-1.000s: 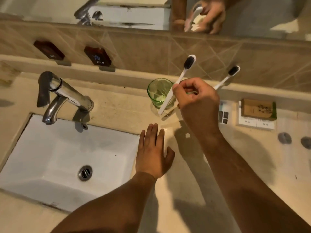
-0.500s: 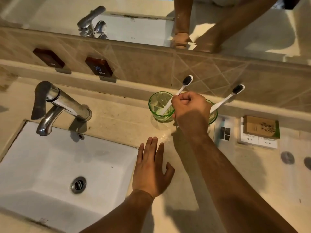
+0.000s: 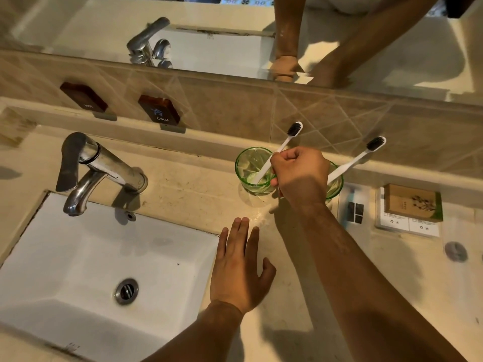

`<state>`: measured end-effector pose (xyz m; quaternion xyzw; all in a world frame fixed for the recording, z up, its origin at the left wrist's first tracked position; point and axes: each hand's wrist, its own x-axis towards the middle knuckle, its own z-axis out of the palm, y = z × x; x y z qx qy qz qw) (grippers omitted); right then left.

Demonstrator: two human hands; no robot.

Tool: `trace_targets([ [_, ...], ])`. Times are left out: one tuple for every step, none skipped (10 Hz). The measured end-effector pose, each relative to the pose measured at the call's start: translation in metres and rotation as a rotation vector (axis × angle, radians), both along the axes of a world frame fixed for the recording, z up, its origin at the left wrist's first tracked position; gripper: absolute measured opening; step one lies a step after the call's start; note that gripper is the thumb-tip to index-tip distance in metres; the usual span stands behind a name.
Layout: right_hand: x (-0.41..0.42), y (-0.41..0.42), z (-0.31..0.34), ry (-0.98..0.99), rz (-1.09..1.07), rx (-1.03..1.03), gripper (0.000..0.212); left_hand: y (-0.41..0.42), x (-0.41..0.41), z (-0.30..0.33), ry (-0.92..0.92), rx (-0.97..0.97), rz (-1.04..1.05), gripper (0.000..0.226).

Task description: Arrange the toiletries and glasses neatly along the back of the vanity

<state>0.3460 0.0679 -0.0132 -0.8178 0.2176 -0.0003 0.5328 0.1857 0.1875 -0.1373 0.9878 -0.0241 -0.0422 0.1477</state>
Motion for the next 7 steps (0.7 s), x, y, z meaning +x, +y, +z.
trace_targets([
  [0.005, -0.002, 0.002, 0.055, 0.01, 0.002, 0.017, 0.001, 0.001, -0.001, -0.007, -0.006, -0.009, 0.066],
  [0.004, -0.003, 0.002, 0.065, 0.018, 0.017, 0.017, 0.002, 0.001, -0.002, -0.011, -0.006, -0.011, 0.066],
  [0.002, -0.004, 0.001, 0.087, 0.02, 0.029, 0.014, 0.001, 0.001, -0.002, -0.004, 0.014, -0.007, 0.066],
  [0.002, -0.005, 0.001, 0.099, 0.034, 0.021, 0.014, 0.001, 0.0, -0.002, -0.005, 0.024, -0.013, 0.067],
  [0.003, -0.005, 0.004, 0.107, 0.052, 0.002, 0.016, 0.002, 0.001, 0.001, -0.01, 0.008, -0.024, 0.066],
  [0.001, -0.007, 0.007, 0.092, 0.066, 0.008, 0.017, 0.002, 0.001, 0.003, -0.023, 0.009, -0.038, 0.066],
  [-0.01, -0.008, 0.008, -0.012, 0.084, -0.014, 0.019, 0.0, 0.003, 0.005, -0.028, 0.021, -0.047, 0.067],
])
